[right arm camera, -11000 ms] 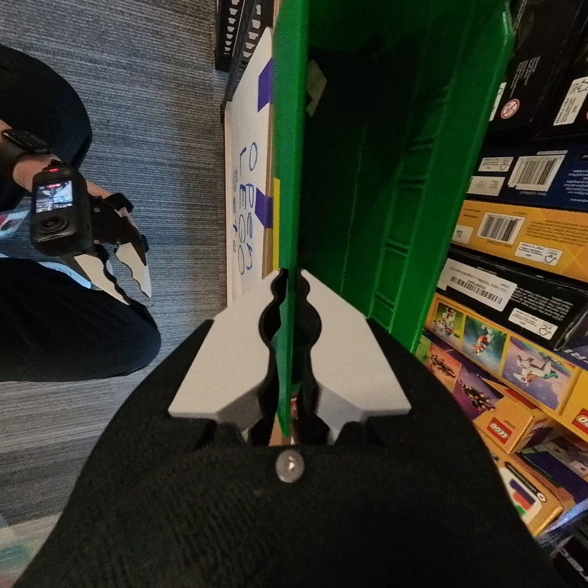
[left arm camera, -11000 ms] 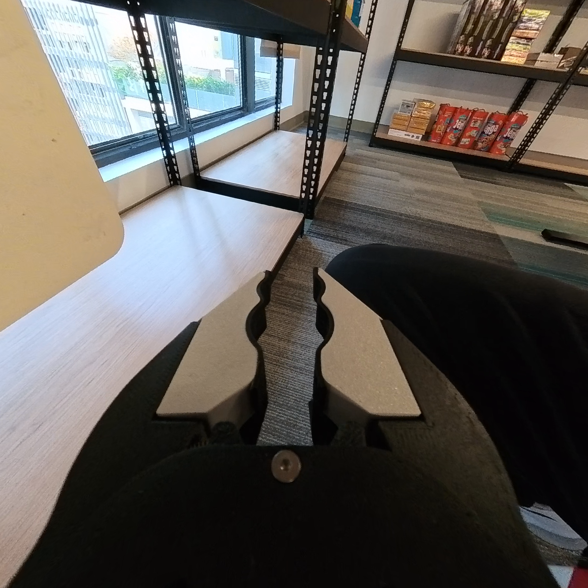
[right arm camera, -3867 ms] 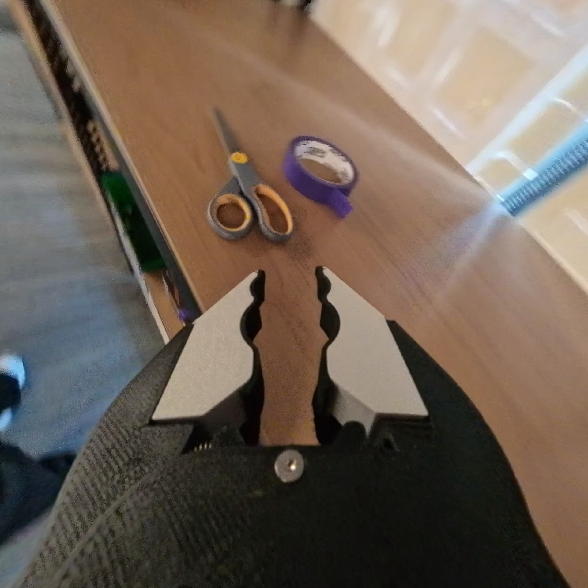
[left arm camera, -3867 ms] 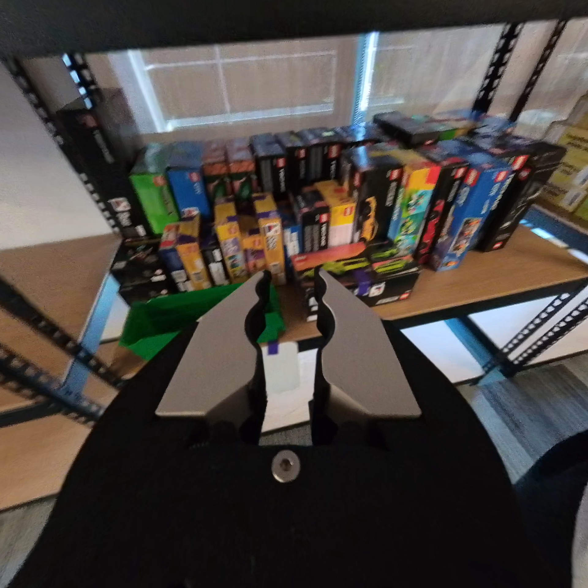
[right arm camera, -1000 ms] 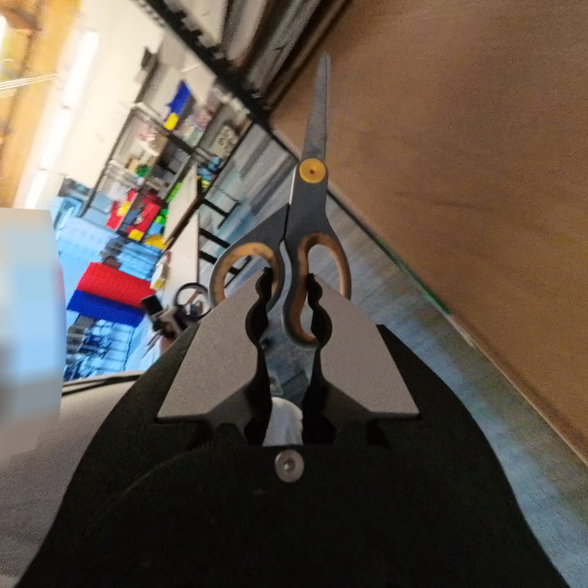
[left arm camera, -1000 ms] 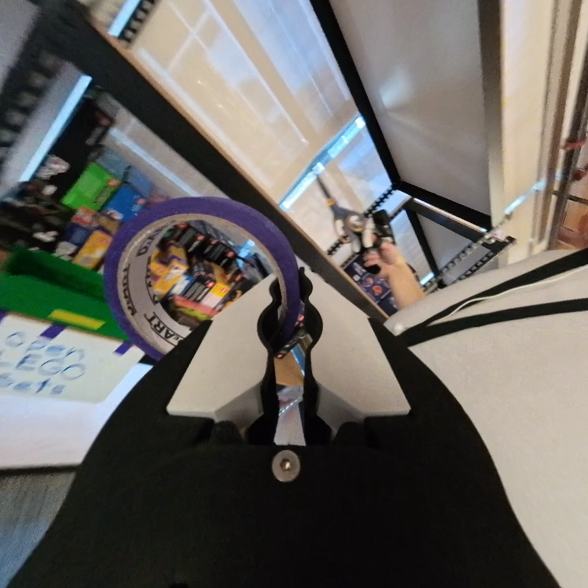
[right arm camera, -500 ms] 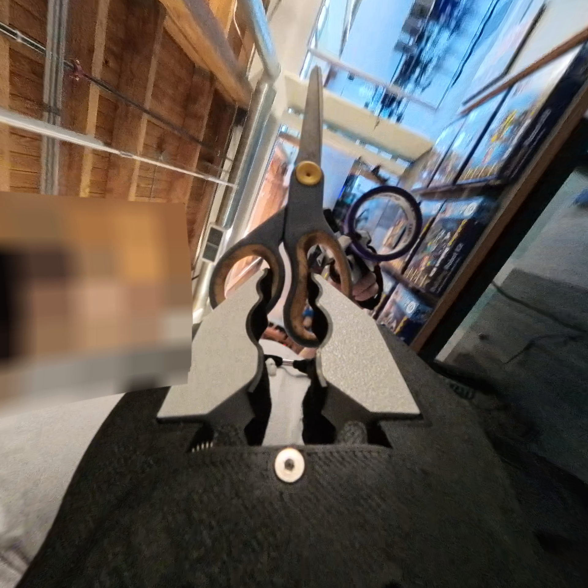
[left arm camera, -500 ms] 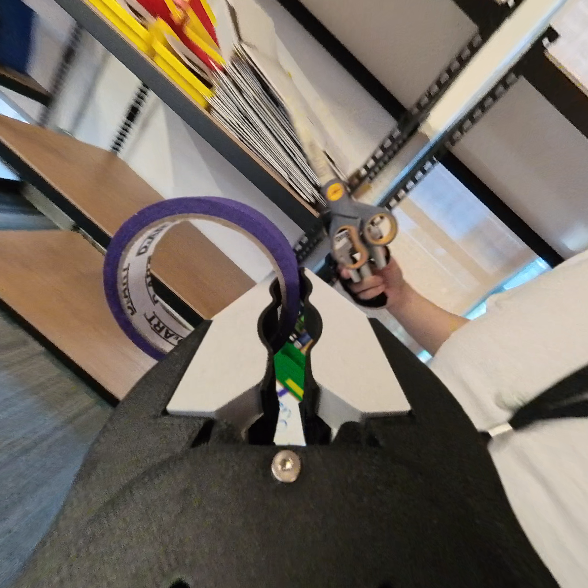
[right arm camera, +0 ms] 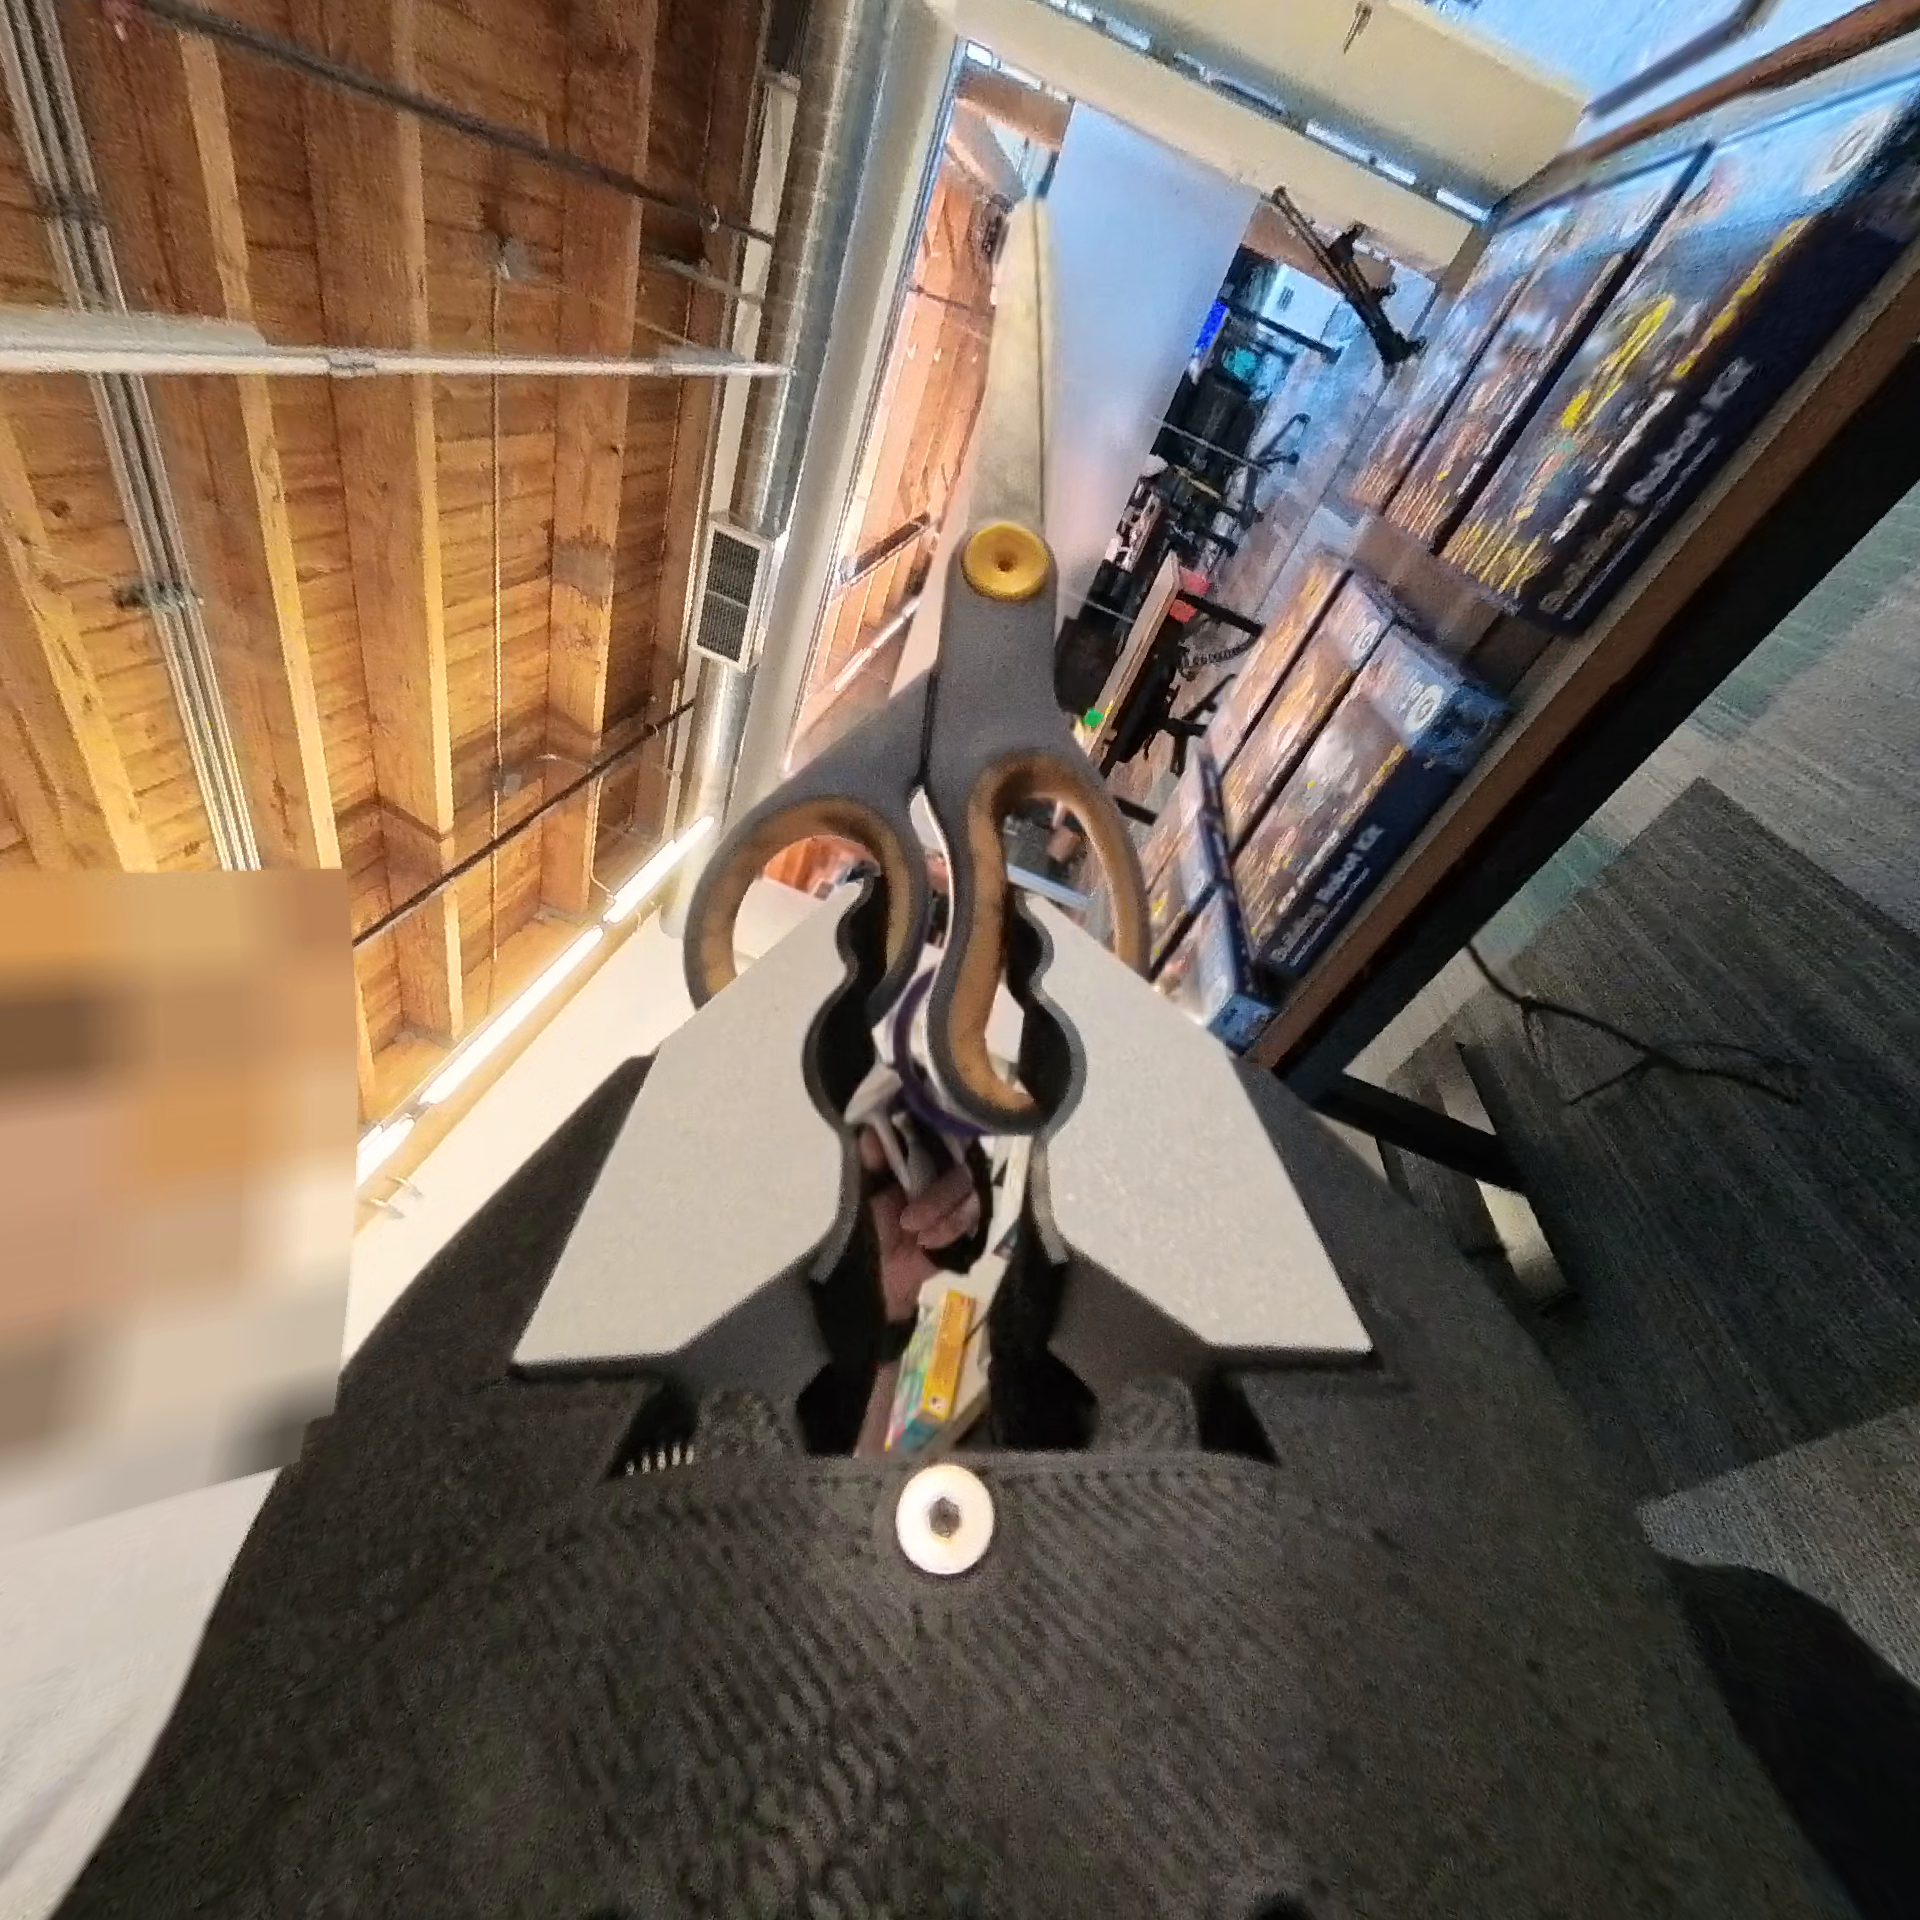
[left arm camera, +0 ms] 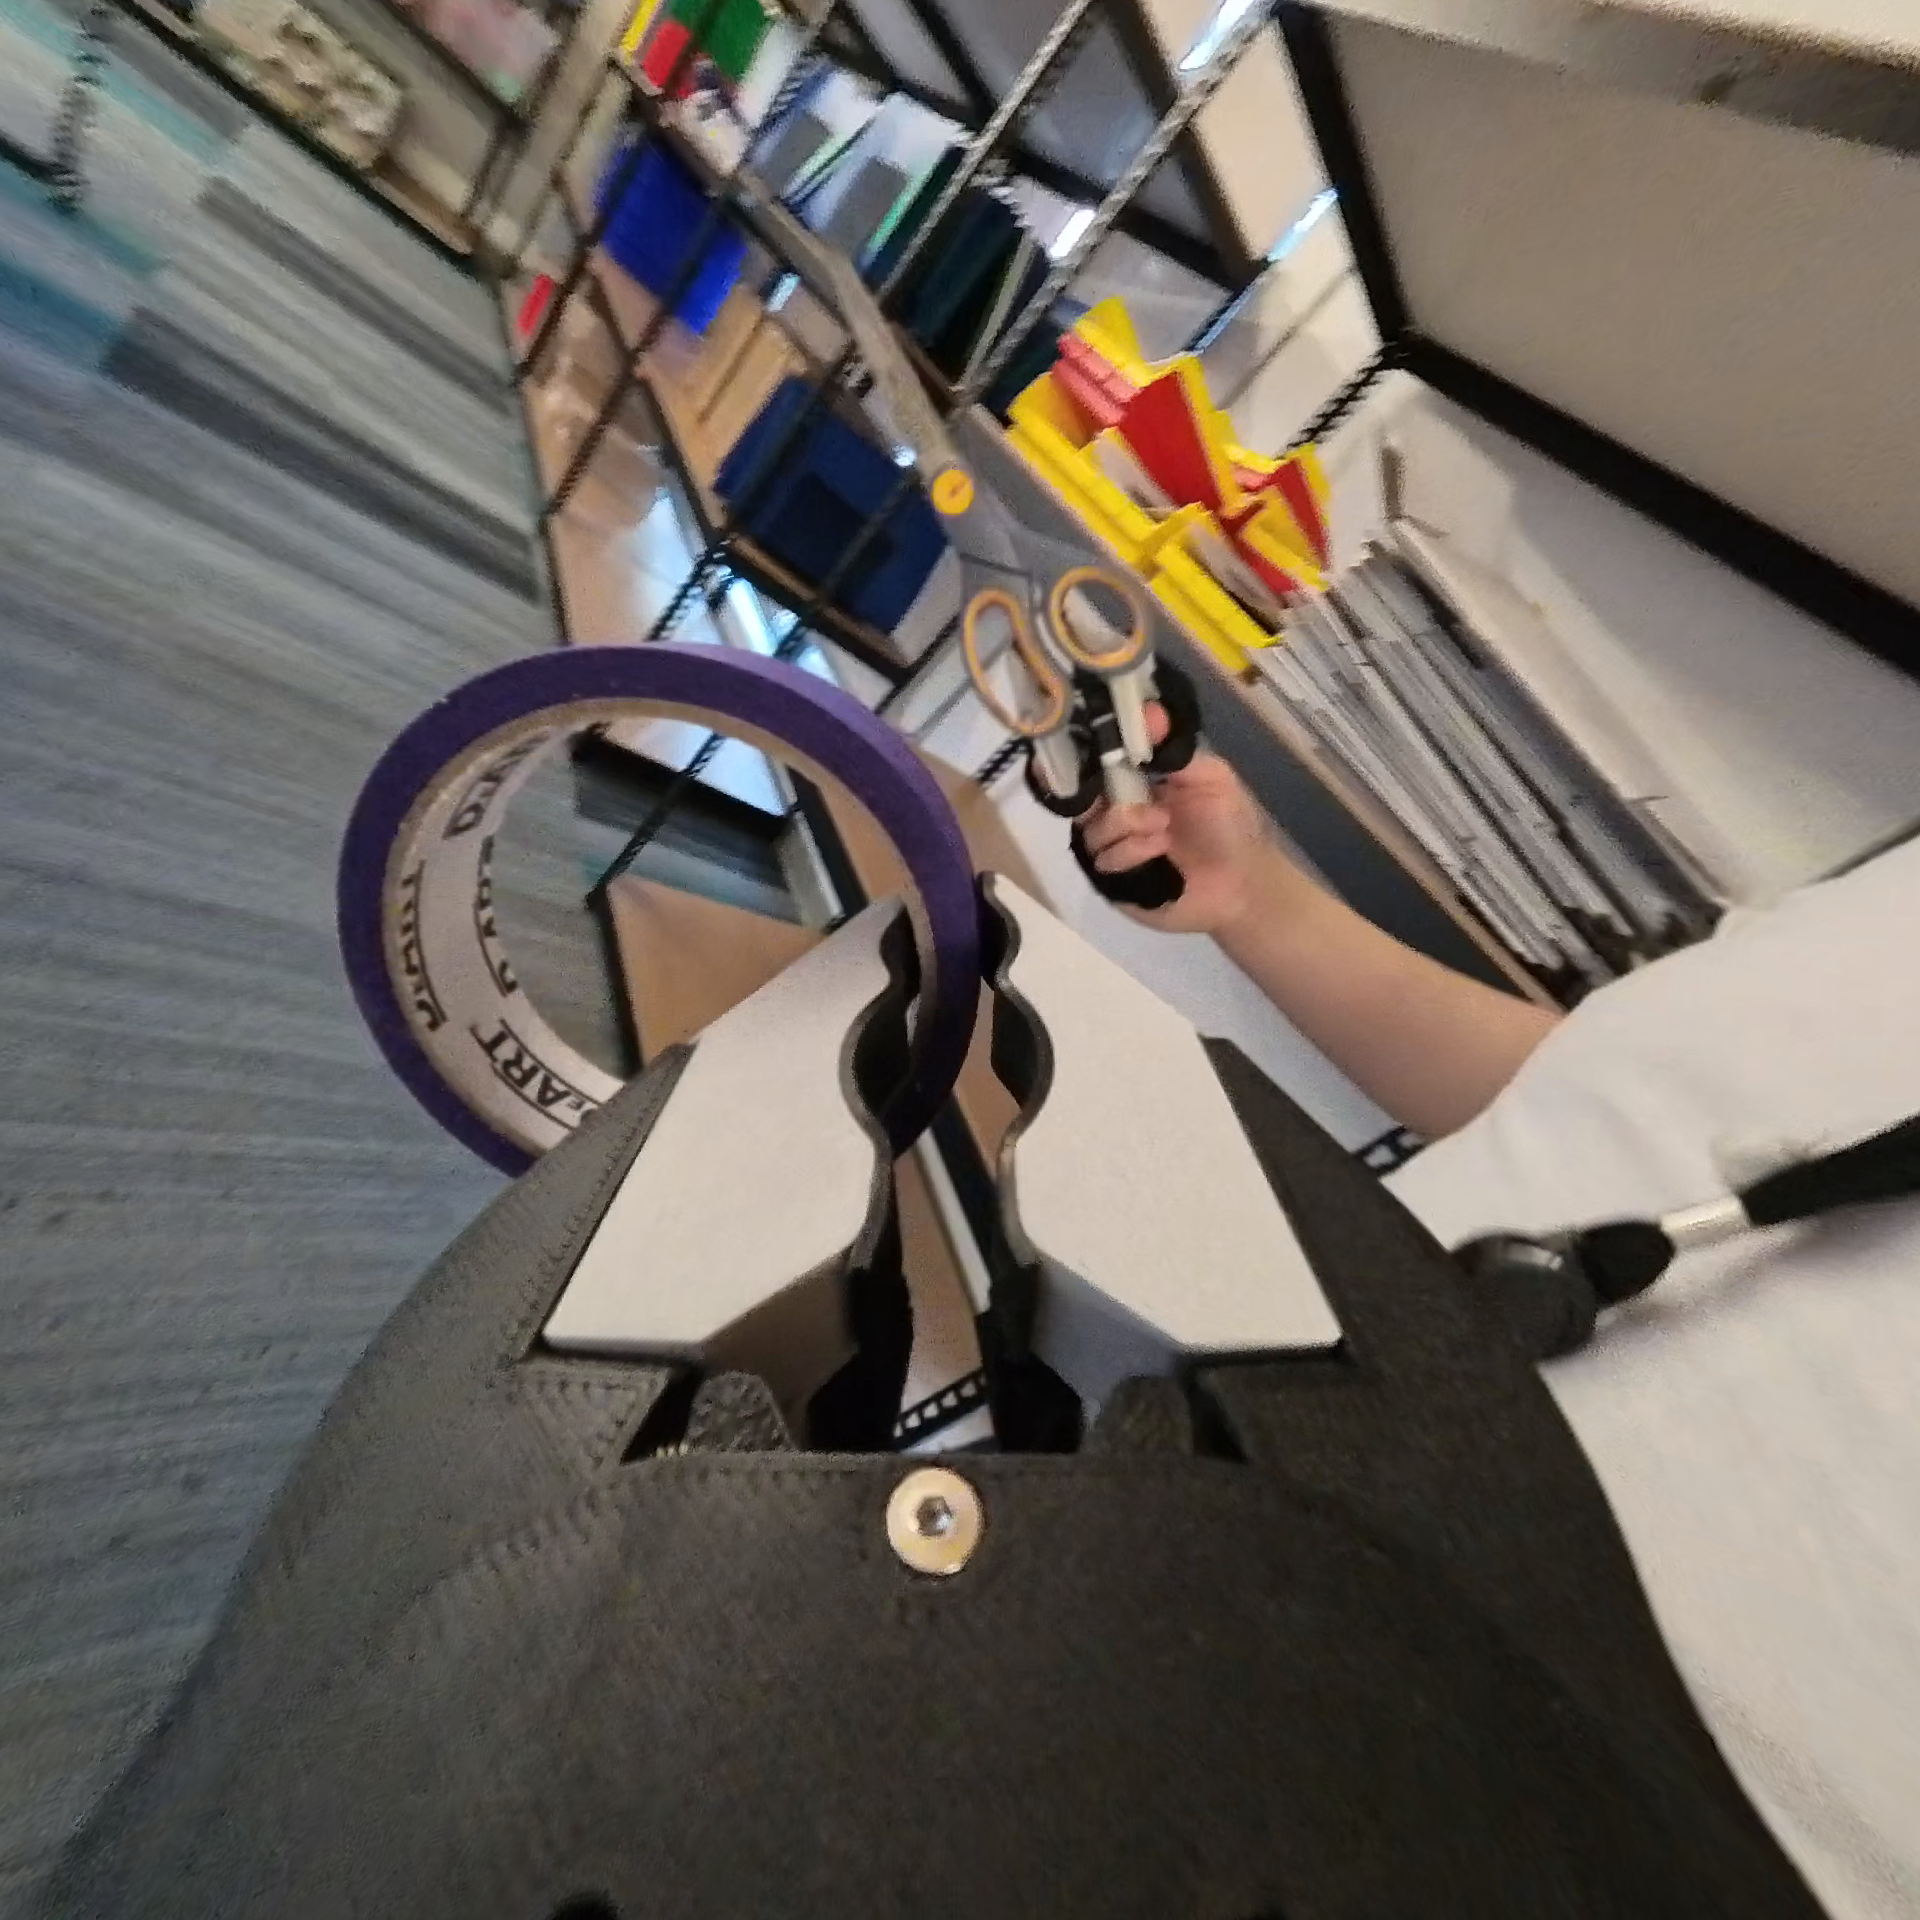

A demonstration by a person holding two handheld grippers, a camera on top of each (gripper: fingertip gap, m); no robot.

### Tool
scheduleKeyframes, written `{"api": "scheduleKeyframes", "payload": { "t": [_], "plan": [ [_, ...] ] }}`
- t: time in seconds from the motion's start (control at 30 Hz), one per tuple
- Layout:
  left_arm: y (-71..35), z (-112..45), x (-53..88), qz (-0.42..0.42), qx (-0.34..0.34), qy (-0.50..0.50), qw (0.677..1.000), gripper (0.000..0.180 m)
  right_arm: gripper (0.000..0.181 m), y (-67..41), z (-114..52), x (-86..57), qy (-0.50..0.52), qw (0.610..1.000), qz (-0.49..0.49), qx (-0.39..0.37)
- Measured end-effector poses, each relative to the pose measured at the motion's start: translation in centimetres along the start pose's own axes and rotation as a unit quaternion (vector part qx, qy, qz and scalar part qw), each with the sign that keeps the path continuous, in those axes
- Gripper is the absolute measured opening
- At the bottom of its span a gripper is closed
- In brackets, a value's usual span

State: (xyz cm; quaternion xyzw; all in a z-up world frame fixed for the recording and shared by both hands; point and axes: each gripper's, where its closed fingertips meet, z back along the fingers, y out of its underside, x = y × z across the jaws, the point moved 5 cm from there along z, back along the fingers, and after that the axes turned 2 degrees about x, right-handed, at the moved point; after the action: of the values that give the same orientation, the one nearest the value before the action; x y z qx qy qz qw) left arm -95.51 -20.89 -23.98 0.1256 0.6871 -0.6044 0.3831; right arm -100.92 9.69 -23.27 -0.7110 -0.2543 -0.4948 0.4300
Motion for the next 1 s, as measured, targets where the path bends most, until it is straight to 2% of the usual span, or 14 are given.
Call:
{"api": "scheduleKeyframes", "payload": {
  "t": [0.13, 0.27, 0.37, 0.53, 0.77, 0.9, 1.0],
  "plan": [
    [-0.9, -1.7, 1.6, -0.002, -0.02, -0.059, 0.998, 0.006, 0.02, -5.3, 2.1, -3.9, 0.013, 1.0, -0.012, -0.002],
    [-4.2, -6.0, 4.7, 0.011, -0.025, -0.07, 0.997, 0.006, 0.02, -12.6, 3.3, -9.1, 0.029, 0.999, -0.002, -0.019],
    [-8.4, -10.8, 8.2, 0.012, -0.023, -0.064, 0.998, 0.006, 0.02, -19.2, 3.0, -12.7, 0.001, 0.999, -0.007, -0.053],
    [-19.0, -23.8, 15.1, -0.017, 0.002, 0.015, 1.0, 0.007, 0.02, -31.7, 5.0, -16.5, -0.009, 0.992, 0.006, -0.125],
    [-33.6, -51.9, 21.3, -0.065, 0.116, 0.186, 0.974, 0.006, 0.02, -47.5, 14.1, -16.3, 0.047, 0.971, 0.088, -0.216],
    [-37.9, -69.0, 23.1, -0.098, 0.129, 0.241, 0.957, 0.007, 0.02, -56.1, 20.5, -18.2, 0.116, 0.952, 0.133, -0.251],
    [-39.9, -80.1, 24.5, -0.085, 0.106, 0.258, 0.957, 0.007, 0.019, -64.4, 24.1, -20.9, 0.142, 0.943, 0.145, -0.265]
  ]
}}
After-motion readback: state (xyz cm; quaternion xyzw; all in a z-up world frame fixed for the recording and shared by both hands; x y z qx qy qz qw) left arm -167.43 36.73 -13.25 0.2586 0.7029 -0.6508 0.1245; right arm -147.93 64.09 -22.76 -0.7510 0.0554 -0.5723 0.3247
